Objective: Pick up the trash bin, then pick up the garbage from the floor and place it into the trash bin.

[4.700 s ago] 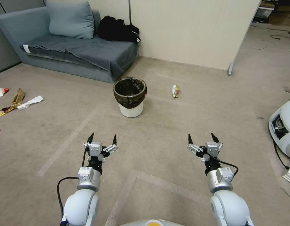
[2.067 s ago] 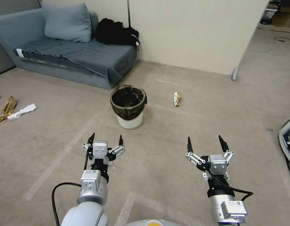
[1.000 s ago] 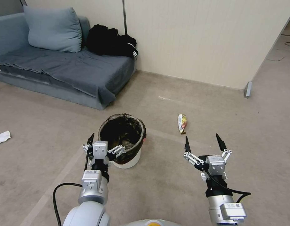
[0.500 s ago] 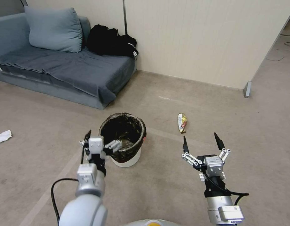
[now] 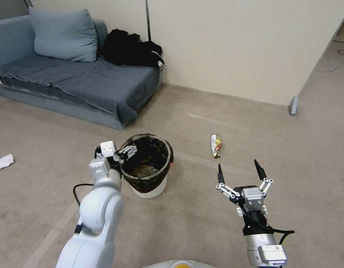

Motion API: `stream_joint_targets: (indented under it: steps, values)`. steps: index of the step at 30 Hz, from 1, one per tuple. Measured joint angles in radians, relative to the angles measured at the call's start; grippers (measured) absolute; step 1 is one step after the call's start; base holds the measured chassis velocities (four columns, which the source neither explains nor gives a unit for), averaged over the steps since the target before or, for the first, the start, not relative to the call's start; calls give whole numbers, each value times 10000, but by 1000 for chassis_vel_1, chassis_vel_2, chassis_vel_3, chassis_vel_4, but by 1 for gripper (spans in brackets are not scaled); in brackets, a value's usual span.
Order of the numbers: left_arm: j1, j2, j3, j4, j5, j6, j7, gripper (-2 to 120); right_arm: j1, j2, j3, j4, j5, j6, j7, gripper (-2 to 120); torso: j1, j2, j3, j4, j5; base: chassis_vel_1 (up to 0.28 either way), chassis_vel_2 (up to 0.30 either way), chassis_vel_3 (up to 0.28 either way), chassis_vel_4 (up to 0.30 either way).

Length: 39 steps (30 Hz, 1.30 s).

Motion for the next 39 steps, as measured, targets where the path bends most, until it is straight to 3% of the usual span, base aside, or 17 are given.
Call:
stream_joint_targets:
  steps: [4, 8, 17, 23, 29, 30, 32, 35, 39]
  values:
    - [-269, -16, 50, 435, -129, 100, -195, 96, 30, 0, 4, -61, -64, 14, -1, 100, 0, 0, 0, 0, 3, 0, 0, 0, 0]
    - [-703, -84, 104, 1370, -268, 217, -637, 96, 33, 0, 6, -115, -92, 48, -1, 100, 0, 0, 0, 1, 1, 0, 0, 0, 0]
    - [-894, -168, 88, 2250, -252, 398, -1396, 96, 13, 0, -84, -117, -162, 53, 14, 100, 0, 0, 0, 2, 1, 0, 0, 0, 0]
    - [-960, -236, 118, 2886, -208, 483, -1586, 93, 8, 0, -106, -112, -183, 57, 22, 100, 0, 0, 0, 0, 0, 0, 0, 0, 0]
    - [-779, -343, 148, 3136, -747, 819, -1839, 71, 1, -1, -136, -110, -275, 111, 58, 100, -2, 1, -2, 2, 9, 0, 0, 0, 0]
    - [-689, -364, 169, 3054, -855, 925, -1881, 66, 0, -2, -138, -106, -280, 113, 63, 100, -1, 1, -2, 11, 11, 0, 0, 0, 0]
    - [-621, -393, 209, 2993, -971, 1020, -1924, 61, 1, 0, -174, -94, -331, 96, 144, 100, -1, 2, -3, 4, 14, 0, 0, 0, 0]
    - [-502, -468, 271, 2907, -1198, 1159, -2068, 46, -2, 0, -526, 67, -846, -229, 832, 100, -2, 3, -4, 9, 17, 0, 0, 0, 0]
    - [-430, -494, 300, 2873, -1227, 1172, -2074, 37, -4, -1, -594, 95, -956, -306, 972, 100, -2, 4, -4, 9, 15, 0, 0, 0, 0]
